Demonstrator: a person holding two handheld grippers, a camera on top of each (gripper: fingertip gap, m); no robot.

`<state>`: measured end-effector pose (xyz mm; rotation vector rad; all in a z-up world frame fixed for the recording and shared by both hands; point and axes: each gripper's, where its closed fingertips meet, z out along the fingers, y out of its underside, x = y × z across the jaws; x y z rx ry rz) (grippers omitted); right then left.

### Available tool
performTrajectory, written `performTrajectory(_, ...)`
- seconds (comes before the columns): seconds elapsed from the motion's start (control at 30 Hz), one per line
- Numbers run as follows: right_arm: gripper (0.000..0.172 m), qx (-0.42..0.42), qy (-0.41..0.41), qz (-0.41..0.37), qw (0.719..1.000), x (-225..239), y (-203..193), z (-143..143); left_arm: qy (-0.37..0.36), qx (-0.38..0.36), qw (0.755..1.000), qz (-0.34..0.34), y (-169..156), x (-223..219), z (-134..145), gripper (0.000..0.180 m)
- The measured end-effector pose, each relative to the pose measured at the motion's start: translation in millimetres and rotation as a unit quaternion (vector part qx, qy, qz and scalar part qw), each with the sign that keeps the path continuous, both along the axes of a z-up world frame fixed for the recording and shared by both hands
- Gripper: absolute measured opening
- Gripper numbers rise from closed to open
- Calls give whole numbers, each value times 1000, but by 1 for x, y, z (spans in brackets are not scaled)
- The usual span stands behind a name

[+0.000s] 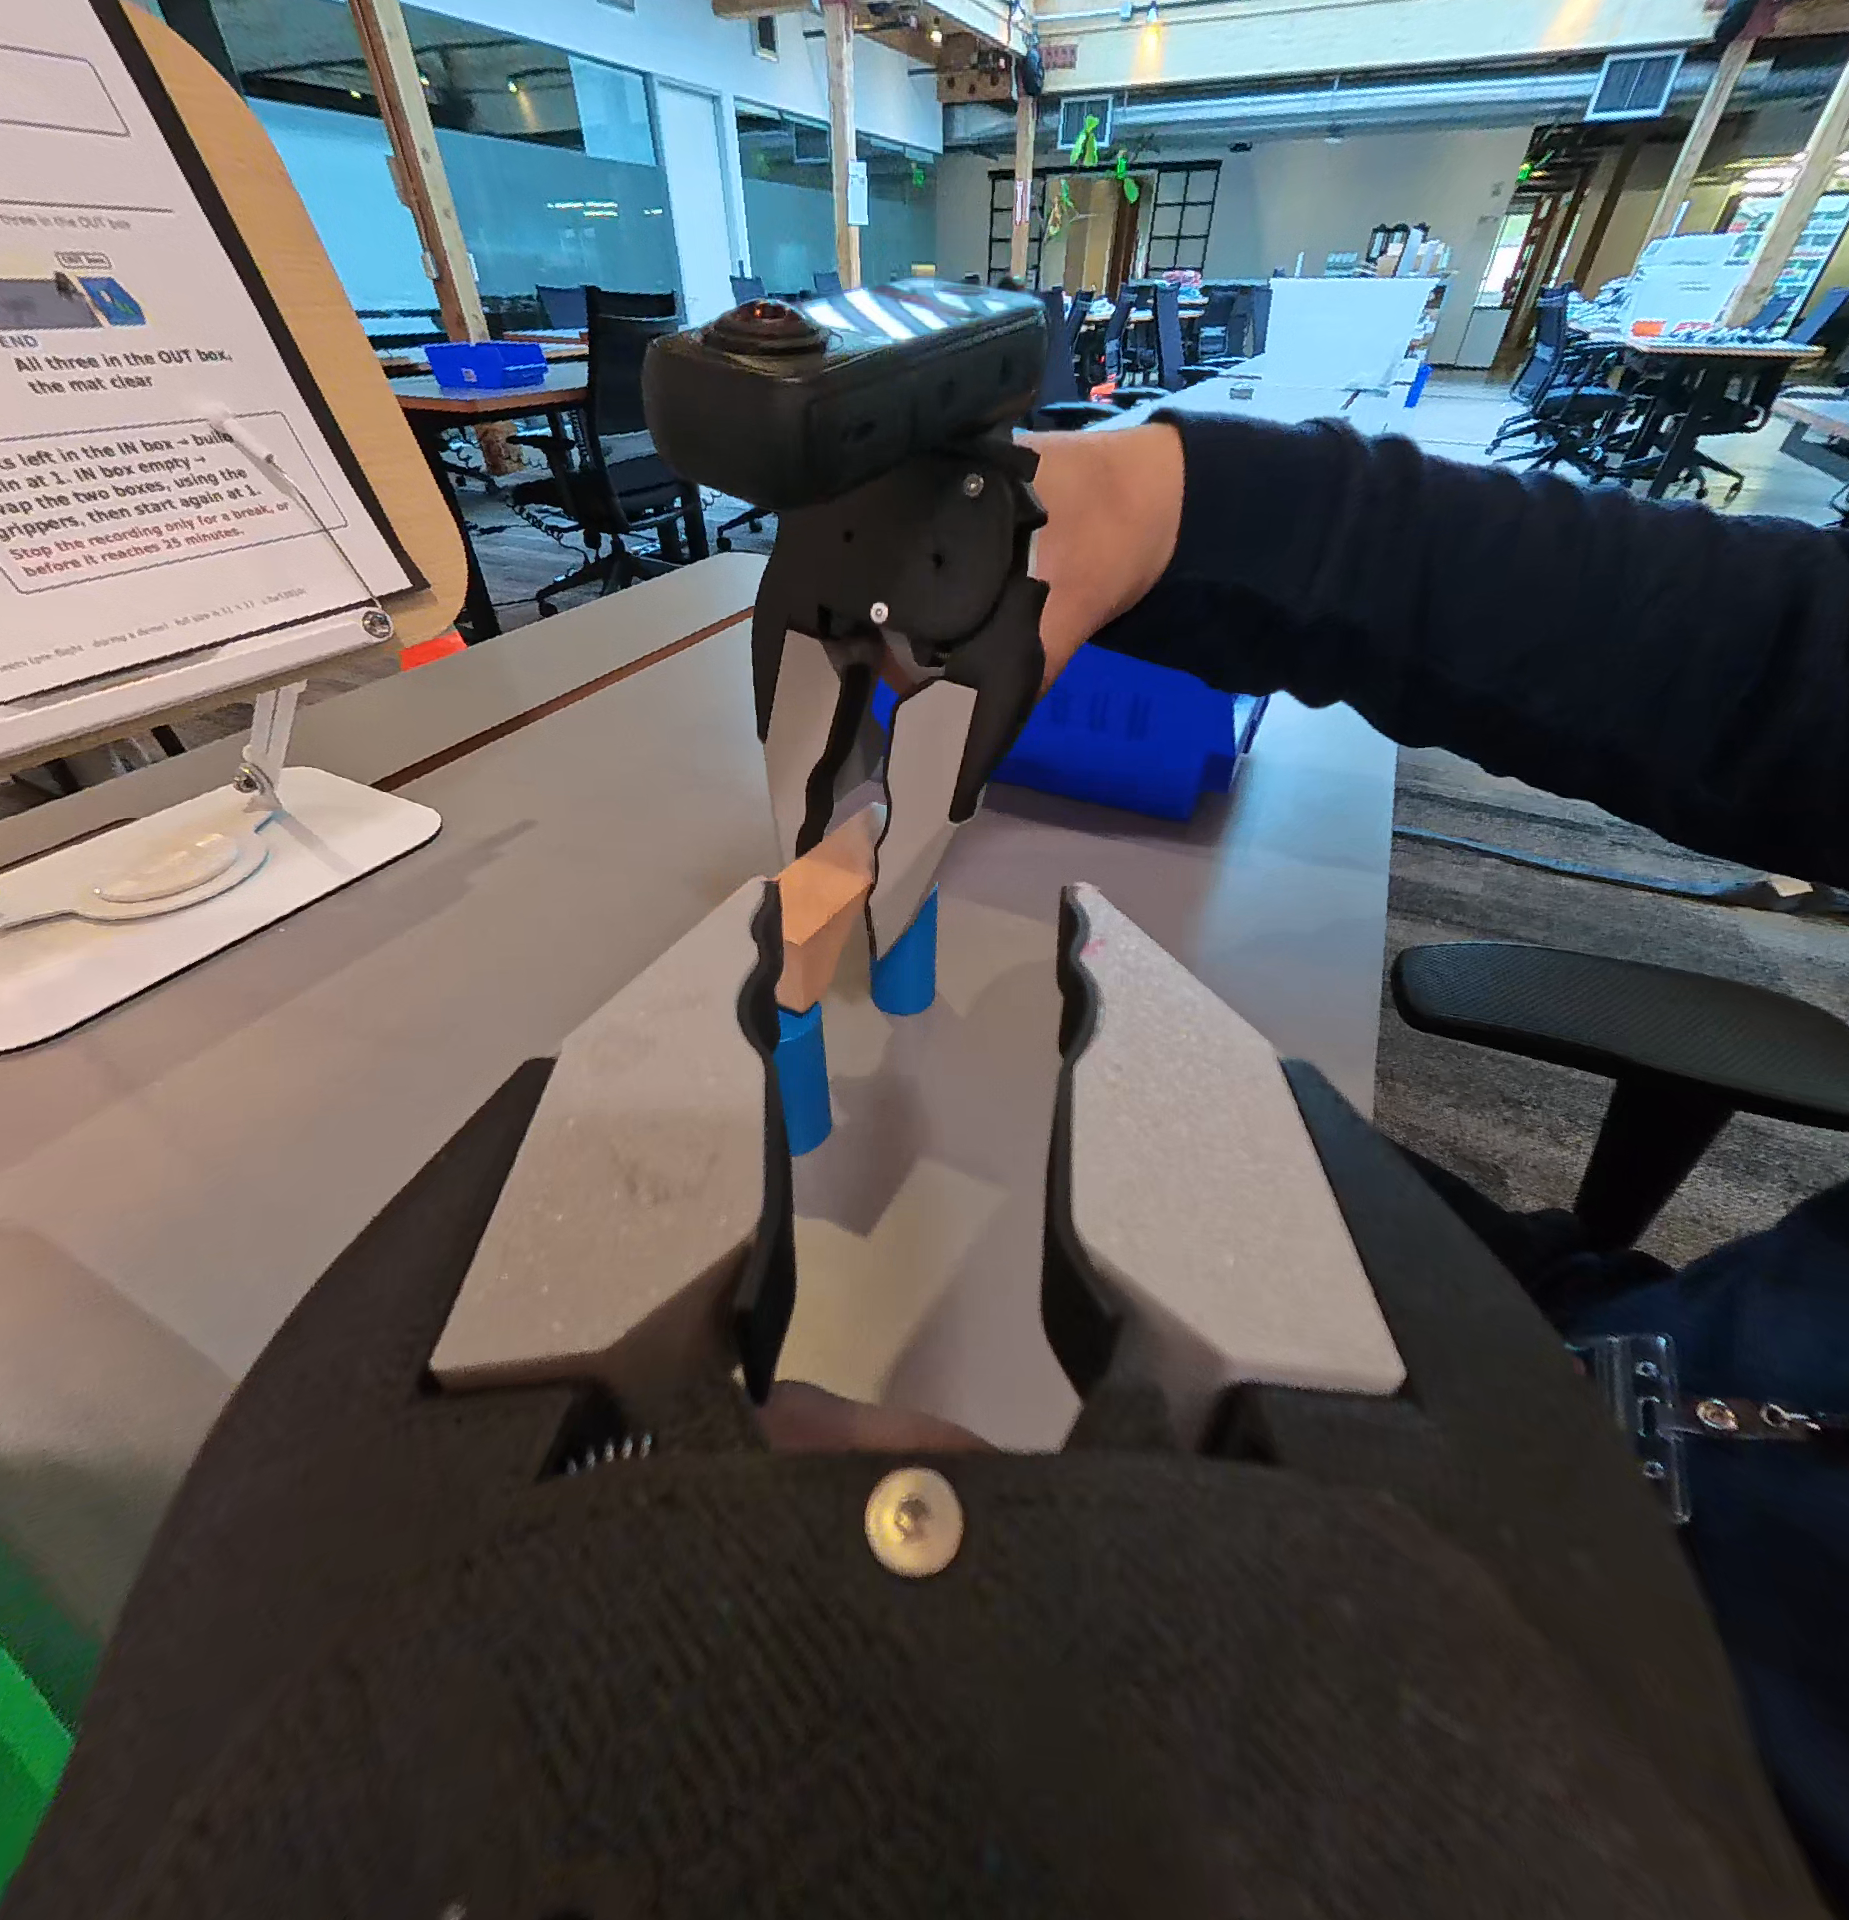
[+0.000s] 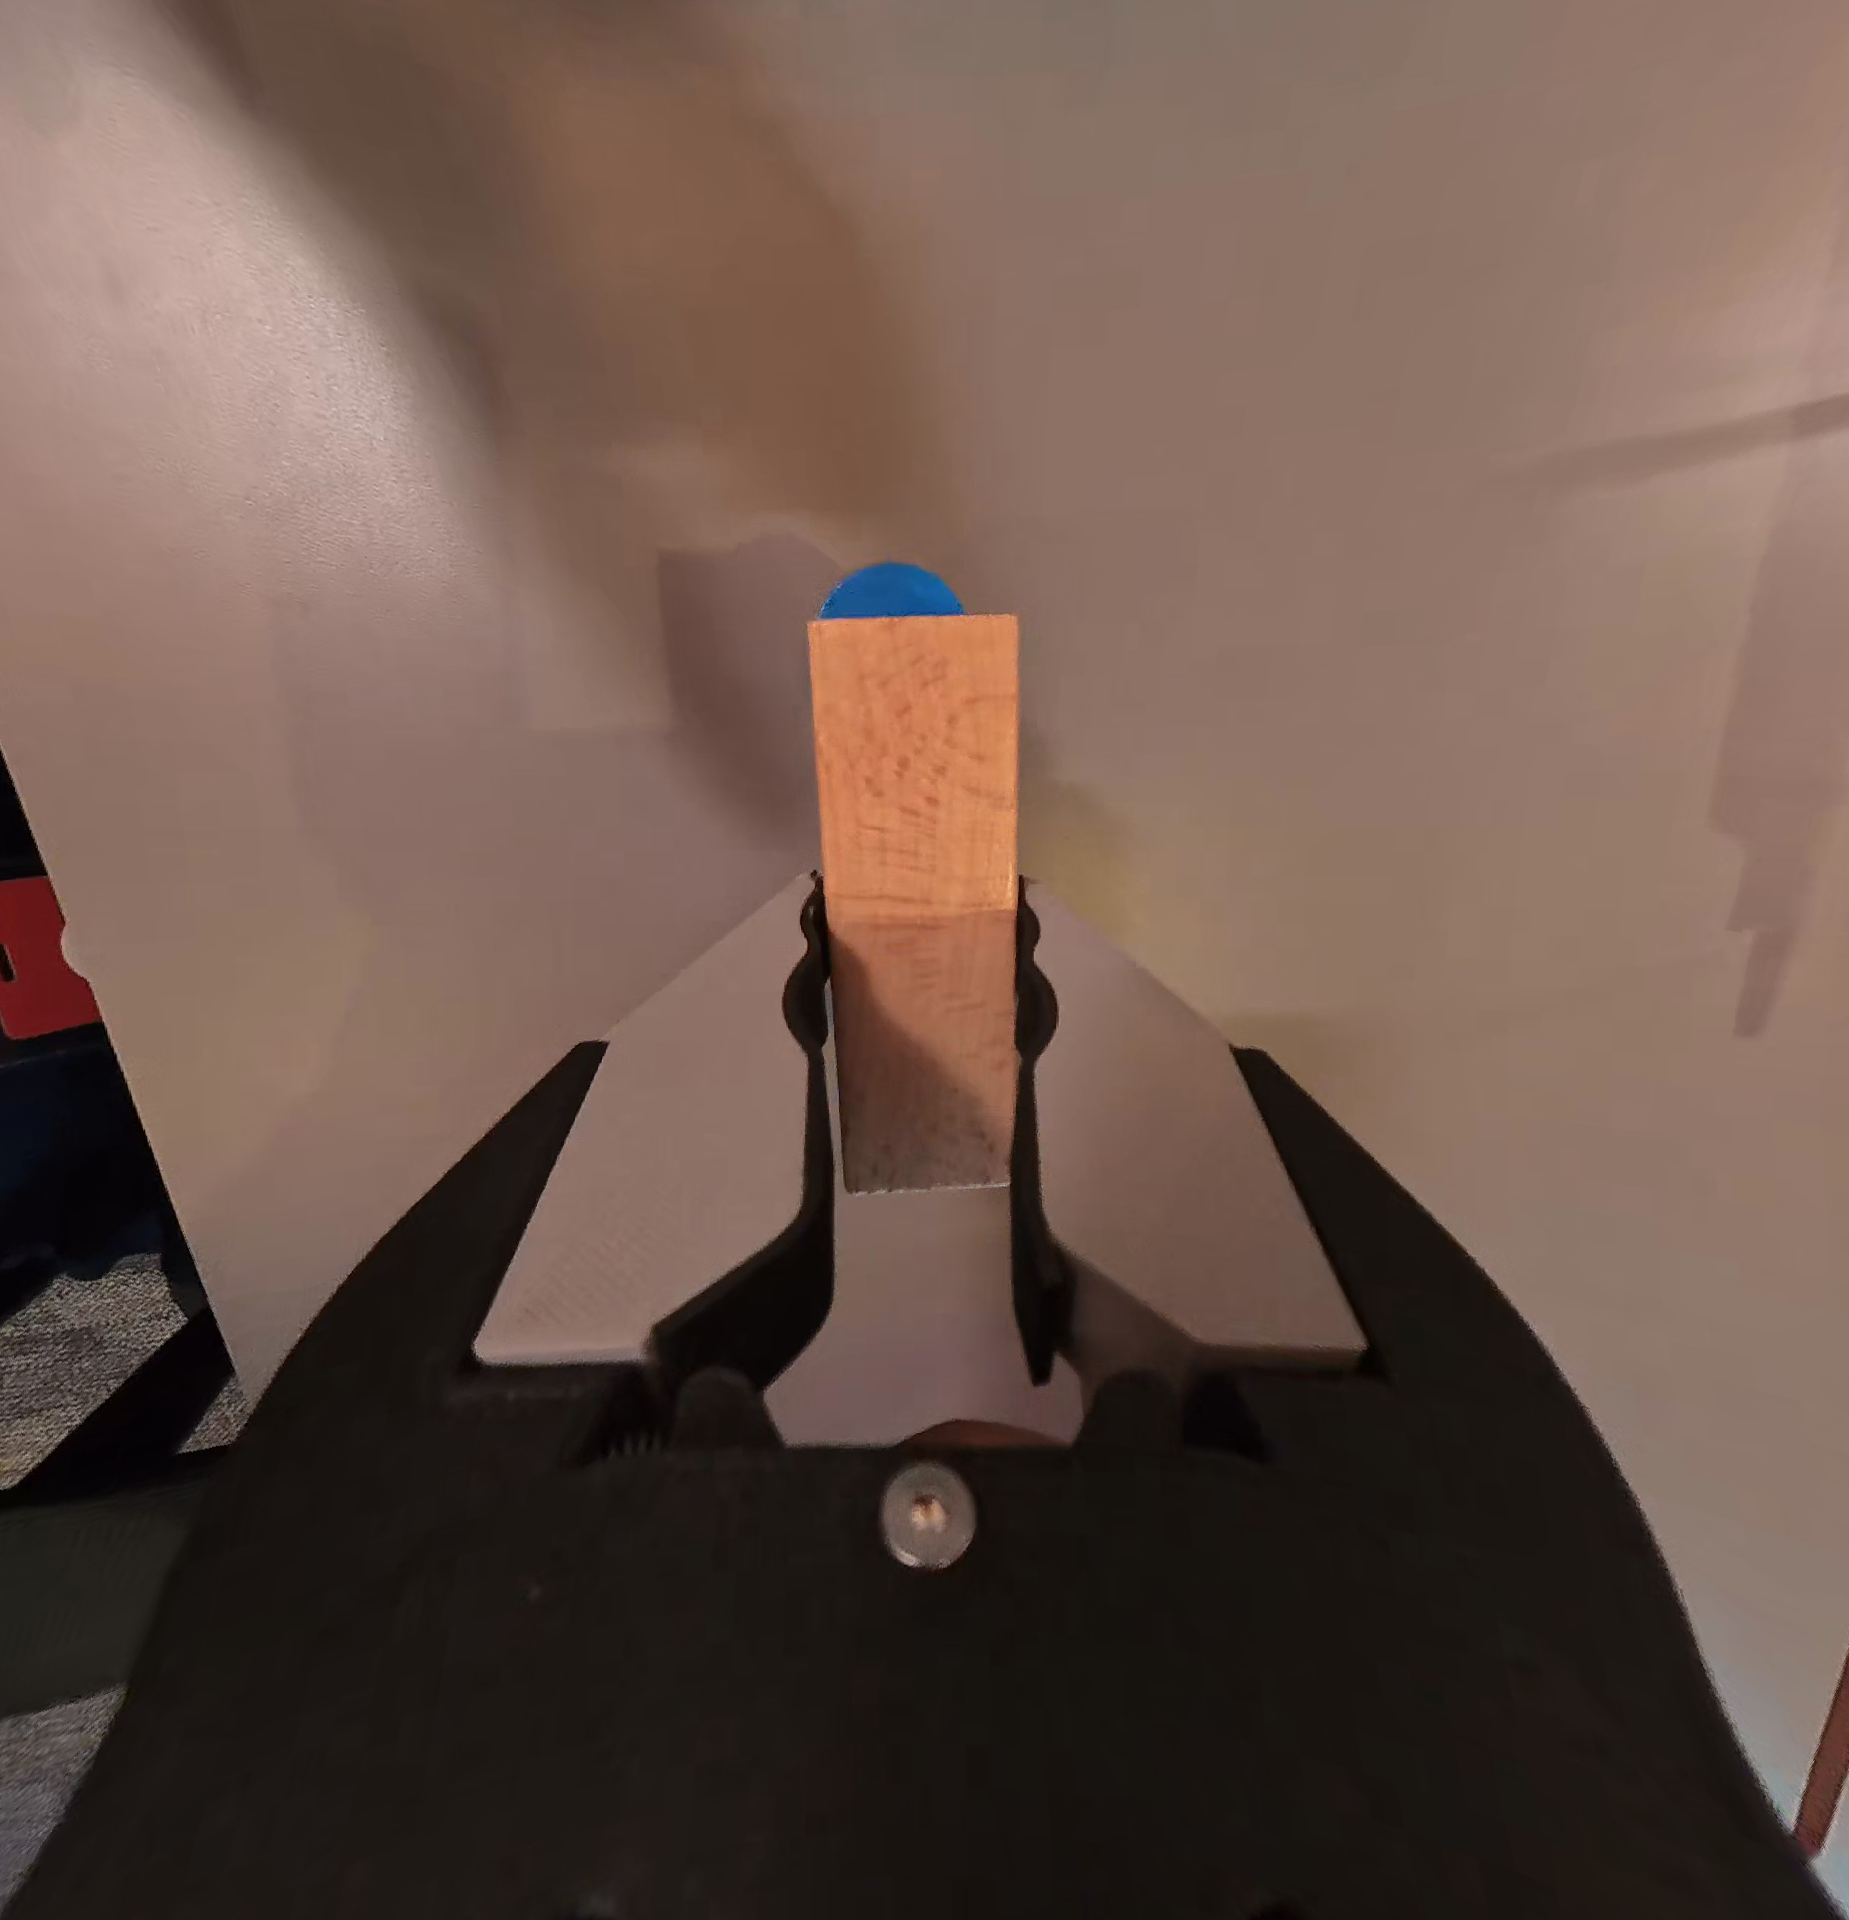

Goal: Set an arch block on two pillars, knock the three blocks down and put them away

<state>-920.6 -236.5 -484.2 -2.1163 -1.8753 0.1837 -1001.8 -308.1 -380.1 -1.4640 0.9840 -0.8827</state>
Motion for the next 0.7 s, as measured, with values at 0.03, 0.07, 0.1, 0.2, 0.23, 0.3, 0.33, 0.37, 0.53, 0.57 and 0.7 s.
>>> performTrajectory(0.03,31,0,1,1,1000,0,0,0,1,-1,1000,-1,0,1,-1,51)
performTrajectory(0.07,31,1,2,2,1000,-1,0,0,1,-1,1000,-2,0,1,-1,51)
performTrajectory(0.1,31,1,3,2,1000,-1,1,0,3,-1,1000,-2,0,2,-2,51)
performTrajectory(0.2,31,-1,2,0,1000,0,2,0,7,-1,1000,-3,1,3,-5,51)
performTrajectory(0.23,31,-3,2,-1,1000,0,2,0,8,-1,1000,-3,1,3,-5,51)
performTrajectory(0.3,31,-7,1,-2,1000,1,2,-1,8,-2,1000,-4,1,3,-5,51)
performTrajectory(0.33,31,-6,1,-1,1000,1,2,-1,7,-2,1000,-4,1,3,-5,51)
performTrajectory(0.37,31,-6,0,0,1000,1,2,-2,7,-2,1000,-4,1,3,-5,51)
performTrajectory(0.53,31,-7,-2,1,1000,0,1,-2,8,-4,1000,-5,1,4,-7,51)
performTrajectory(0.57,31,-6,-4,1,1000,0,2,-2,9,-4,1000,-4,1,4,-7,51)
performTrajectory(0.7,31,-5,-7,1,1000,0,2,-3,12,-3,1000,-7,0,5,-8,51)
